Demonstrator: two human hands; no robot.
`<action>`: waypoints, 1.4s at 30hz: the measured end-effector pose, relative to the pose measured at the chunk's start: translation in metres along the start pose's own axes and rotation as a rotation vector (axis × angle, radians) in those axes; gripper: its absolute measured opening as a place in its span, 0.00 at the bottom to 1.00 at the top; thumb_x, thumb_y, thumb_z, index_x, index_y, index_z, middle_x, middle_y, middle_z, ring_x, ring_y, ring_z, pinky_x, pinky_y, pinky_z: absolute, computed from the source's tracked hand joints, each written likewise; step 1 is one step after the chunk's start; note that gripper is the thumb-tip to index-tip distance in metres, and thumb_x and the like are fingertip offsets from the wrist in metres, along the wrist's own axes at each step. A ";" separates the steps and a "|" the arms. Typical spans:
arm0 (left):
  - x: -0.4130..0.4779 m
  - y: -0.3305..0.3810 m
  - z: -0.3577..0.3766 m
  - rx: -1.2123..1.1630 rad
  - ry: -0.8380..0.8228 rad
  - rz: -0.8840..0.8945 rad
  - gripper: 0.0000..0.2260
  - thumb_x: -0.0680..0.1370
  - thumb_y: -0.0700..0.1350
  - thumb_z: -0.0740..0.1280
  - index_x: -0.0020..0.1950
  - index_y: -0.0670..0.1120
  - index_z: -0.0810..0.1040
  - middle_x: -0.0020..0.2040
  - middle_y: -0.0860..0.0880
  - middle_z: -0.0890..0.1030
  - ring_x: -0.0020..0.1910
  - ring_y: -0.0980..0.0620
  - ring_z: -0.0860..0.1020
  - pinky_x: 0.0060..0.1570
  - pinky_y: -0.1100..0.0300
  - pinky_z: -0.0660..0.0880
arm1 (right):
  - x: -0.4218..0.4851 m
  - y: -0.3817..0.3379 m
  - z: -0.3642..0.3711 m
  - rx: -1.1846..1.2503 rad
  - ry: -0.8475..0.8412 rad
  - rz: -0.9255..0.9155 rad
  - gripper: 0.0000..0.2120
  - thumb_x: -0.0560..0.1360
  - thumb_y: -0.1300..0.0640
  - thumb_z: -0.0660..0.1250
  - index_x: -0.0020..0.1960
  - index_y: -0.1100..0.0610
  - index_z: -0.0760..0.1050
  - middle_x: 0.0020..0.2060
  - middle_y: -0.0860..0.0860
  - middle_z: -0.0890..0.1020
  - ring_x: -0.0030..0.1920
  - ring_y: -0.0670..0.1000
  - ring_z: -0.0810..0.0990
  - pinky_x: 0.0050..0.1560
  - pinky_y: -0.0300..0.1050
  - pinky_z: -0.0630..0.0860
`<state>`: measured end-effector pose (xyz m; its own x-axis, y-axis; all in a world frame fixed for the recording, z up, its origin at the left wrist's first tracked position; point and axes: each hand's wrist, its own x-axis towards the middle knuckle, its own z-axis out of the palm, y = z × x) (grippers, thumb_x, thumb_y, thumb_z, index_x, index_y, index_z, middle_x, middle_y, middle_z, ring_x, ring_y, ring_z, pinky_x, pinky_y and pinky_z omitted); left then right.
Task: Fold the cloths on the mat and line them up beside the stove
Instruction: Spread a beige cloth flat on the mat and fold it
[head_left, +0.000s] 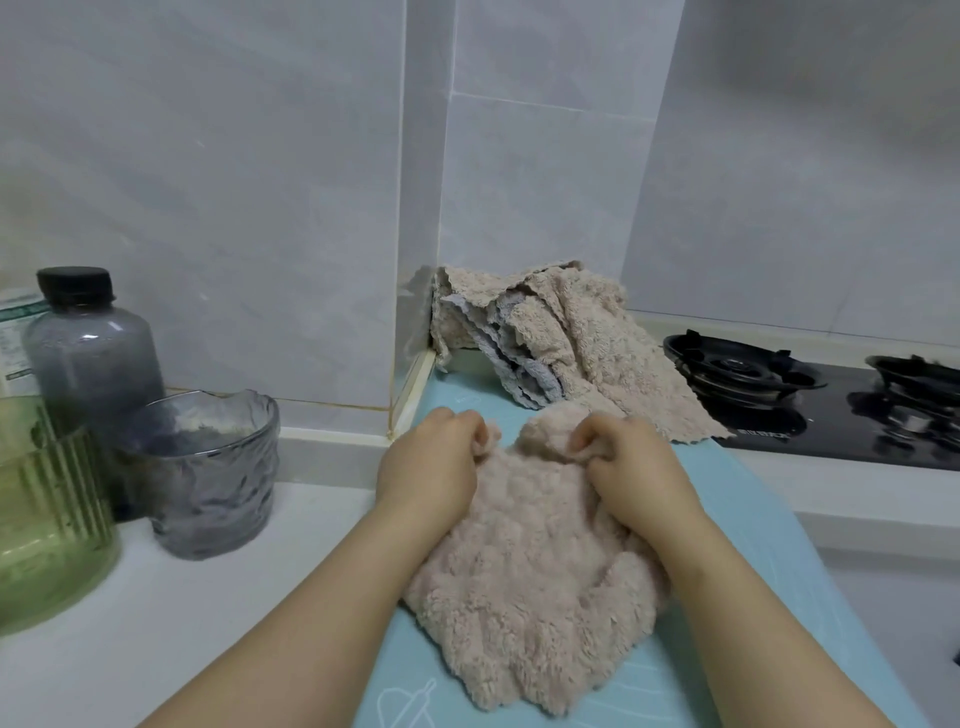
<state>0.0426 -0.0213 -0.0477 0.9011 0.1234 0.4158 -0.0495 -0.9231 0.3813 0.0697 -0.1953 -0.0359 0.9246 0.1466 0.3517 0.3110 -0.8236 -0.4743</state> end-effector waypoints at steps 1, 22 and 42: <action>0.002 0.000 -0.001 -0.073 0.071 0.031 0.13 0.77 0.37 0.57 0.55 0.50 0.75 0.55 0.49 0.74 0.55 0.47 0.74 0.48 0.55 0.71 | 0.001 0.003 -0.006 0.019 0.101 0.026 0.15 0.72 0.66 0.57 0.41 0.45 0.71 0.45 0.50 0.70 0.43 0.53 0.71 0.41 0.47 0.71; -0.001 -0.006 0.017 0.322 -0.290 0.107 0.15 0.80 0.44 0.53 0.65 0.46 0.70 0.62 0.47 0.72 0.62 0.48 0.70 0.56 0.56 0.68 | 0.002 0.038 -0.013 0.205 -0.154 0.390 0.15 0.75 0.57 0.61 0.62 0.54 0.68 0.49 0.54 0.78 0.35 0.52 0.74 0.34 0.43 0.71; -0.091 -0.029 -0.031 -0.005 -0.172 -0.138 0.16 0.79 0.58 0.56 0.43 0.48 0.73 0.52 0.48 0.78 0.60 0.47 0.73 0.52 0.57 0.69 | -0.103 0.035 -0.037 0.016 0.056 0.434 0.14 0.77 0.48 0.59 0.49 0.58 0.75 0.44 0.52 0.77 0.48 0.52 0.68 0.50 0.46 0.64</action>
<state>-0.0515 0.0050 -0.0714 0.9596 0.1844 0.2128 0.0779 -0.9001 0.4287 -0.0230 -0.2597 -0.0594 0.9572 -0.2414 0.1600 -0.1000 -0.7939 -0.5998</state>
